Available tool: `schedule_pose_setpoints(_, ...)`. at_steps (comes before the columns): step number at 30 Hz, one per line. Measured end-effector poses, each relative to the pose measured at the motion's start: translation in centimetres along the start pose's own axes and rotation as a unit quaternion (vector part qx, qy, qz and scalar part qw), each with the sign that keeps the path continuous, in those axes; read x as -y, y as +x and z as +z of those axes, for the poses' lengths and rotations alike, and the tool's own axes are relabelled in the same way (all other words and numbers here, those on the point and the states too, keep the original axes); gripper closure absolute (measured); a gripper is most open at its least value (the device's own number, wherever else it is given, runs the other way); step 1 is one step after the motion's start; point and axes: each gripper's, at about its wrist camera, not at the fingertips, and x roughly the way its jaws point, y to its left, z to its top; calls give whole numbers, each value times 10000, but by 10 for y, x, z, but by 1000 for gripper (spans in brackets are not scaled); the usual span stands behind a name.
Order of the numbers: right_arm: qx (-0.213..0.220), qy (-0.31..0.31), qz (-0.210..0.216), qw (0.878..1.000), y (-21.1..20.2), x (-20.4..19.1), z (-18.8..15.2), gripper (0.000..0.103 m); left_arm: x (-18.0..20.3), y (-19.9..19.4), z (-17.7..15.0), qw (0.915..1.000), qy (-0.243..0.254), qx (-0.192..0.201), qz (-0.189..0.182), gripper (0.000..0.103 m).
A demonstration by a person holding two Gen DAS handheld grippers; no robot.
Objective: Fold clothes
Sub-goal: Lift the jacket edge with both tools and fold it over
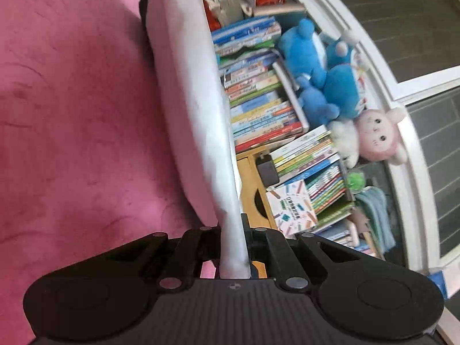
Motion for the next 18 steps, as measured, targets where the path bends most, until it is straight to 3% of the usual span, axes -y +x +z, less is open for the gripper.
schedule_pose_setpoints(5, 12, 201, 561, 9982, -25, -21, 7, 91, 32, -12, -14, 9950, -219, -382, -896, 98)
schedule_pose_setpoints(7, 17, 281, 785, 9965, -35, -29, 10, 79, 32, -12, -13, 9917, -465, -479, -1098, 98)
schedule_pose_setpoints(9, 22, 361, 1008, 9942, -45, -37, 12, 38, 20, -9, -10, 9877, -813, -538, -1222, 98)
schedule_pose_setpoints(11, 136, 459, 1220, 9914, -54, -45, 21, 11, 8, -7, -9, 9824, -1145, -599, -1349, 98)
schedule_pose_setpoints(15, 1200, 795, 1548, 9774, -70, -62, 82, 10, 0, -9, -8, 9757, -1518, -688, -1421, 98)
schedule_pose_setpoints(18, 1907, 725, 1399, 9689, -58, -91, 133, 14, 1, -11, -10, 9747, -1589, -783, -1360, 98)
